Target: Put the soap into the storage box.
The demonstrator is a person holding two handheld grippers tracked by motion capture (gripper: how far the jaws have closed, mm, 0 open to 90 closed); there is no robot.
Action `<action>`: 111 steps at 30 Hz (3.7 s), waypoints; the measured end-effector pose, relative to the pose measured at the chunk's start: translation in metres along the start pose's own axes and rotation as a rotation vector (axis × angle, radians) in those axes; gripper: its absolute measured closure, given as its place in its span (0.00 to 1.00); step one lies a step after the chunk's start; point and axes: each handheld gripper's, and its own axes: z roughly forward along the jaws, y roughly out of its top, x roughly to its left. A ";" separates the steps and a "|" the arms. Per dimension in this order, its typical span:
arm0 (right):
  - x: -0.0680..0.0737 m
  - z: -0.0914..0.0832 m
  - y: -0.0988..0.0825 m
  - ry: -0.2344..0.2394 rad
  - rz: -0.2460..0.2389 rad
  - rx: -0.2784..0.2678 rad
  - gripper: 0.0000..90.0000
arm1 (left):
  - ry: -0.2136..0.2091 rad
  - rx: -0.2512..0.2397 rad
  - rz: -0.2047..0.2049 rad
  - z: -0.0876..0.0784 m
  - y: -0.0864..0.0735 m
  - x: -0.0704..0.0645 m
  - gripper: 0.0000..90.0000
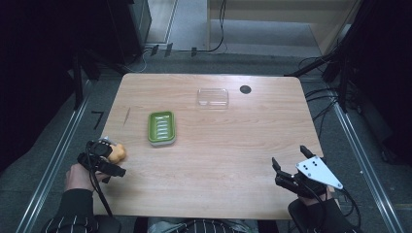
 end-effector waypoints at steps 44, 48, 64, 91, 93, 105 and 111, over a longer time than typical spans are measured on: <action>-0.001 0.000 0.000 0.002 0.002 0.003 0.15 | -0.011 0.010 0.038 0.028 0.034 0.025 0.34; -0.001 0.000 0.000 0.003 0.003 0.002 0.15 | 0.010 0.015 0.052 0.029 0.032 0.025 0.43; -0.001 0.000 0.000 0.001 0.004 0.001 0.15 | 0.014 0.004 0.047 0.029 0.031 0.024 0.44; -0.001 -0.001 0.000 0.001 0.003 0.002 0.15 | -0.012 0.051 0.114 0.017 0.038 0.002 0.44; -0.001 0.000 0.000 0.001 0.002 0.002 0.15 | -0.013 0.047 0.123 0.016 0.040 -0.001 0.44; -0.001 0.000 0.000 0.002 0.000 0.003 0.15 | -0.028 0.039 0.169 0.011 0.048 -0.016 0.44; -0.001 0.000 0.000 0.001 0.001 0.002 0.15 | -0.027 0.030 0.183 0.008 0.051 -0.023 0.44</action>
